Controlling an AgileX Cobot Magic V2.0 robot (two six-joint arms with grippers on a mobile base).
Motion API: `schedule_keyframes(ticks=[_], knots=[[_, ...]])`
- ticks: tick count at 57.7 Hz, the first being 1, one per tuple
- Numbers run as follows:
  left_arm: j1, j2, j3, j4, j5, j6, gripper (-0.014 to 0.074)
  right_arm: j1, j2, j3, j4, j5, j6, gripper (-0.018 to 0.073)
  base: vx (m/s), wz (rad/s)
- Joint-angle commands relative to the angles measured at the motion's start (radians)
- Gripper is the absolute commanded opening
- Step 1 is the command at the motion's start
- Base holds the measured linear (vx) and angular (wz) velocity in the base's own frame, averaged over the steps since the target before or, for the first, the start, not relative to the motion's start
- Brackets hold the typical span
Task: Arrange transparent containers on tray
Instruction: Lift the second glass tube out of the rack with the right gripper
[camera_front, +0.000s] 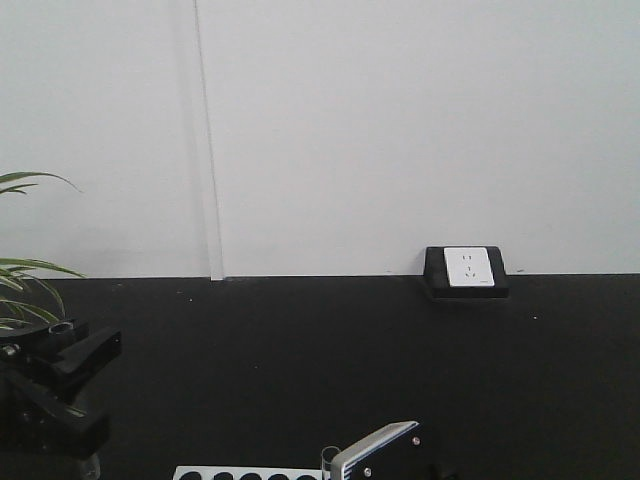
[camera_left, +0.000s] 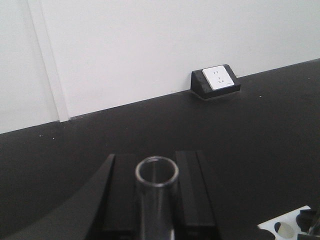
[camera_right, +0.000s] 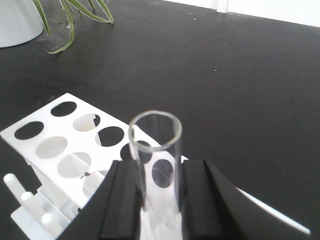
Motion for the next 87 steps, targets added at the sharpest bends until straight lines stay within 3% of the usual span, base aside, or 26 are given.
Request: schedule_keyframes(ticks=[1,64,87], knots=[[0.001,-0.014,-0.037,-0.001,-0.085,-0.002,0.0128,-0.003,-0.031,-0.029,-0.013,-0.084,-0.016,0.0215,0.0,0.0],[0.001,-0.014,-0.037,-0.001,-0.085,-0.002,0.0128,-0.003,-0.251,-0.04,-0.004,-0.098,-0.033,0.0215,0.0,0.0],[0.001,-0.014,-0.037,-0.001,-0.085,-0.002,0.0128,-0.003,-0.341,-0.248,0.163,0.101,-0.303,0.0215,0.0,0.0]])
